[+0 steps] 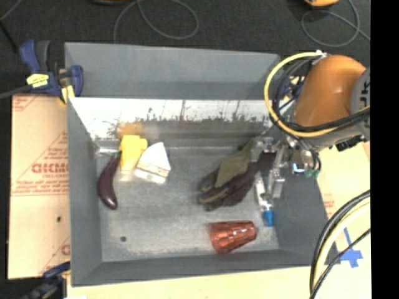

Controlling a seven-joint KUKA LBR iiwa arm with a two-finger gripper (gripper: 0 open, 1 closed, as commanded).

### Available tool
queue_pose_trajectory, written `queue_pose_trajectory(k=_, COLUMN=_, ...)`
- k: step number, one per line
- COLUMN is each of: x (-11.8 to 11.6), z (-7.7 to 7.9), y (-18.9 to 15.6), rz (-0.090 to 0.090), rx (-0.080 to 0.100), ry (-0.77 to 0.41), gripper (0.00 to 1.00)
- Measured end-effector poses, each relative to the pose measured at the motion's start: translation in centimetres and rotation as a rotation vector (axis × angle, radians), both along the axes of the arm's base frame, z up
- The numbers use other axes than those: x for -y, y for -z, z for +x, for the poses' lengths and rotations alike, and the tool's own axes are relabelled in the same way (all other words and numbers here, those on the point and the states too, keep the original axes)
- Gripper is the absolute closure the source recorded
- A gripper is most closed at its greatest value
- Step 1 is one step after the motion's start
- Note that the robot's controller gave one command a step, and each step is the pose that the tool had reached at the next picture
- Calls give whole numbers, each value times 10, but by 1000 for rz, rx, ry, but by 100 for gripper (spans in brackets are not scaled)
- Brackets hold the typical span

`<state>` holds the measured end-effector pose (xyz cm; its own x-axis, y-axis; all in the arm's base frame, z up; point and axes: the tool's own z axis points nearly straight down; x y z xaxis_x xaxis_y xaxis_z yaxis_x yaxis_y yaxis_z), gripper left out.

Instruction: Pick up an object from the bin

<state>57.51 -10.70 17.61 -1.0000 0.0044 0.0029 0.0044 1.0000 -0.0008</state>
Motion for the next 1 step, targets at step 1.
queue_pose_trajectory(k=1, x=0, z=1, y=-5, rz=-1, rx=7, ry=-2, gripper=0)
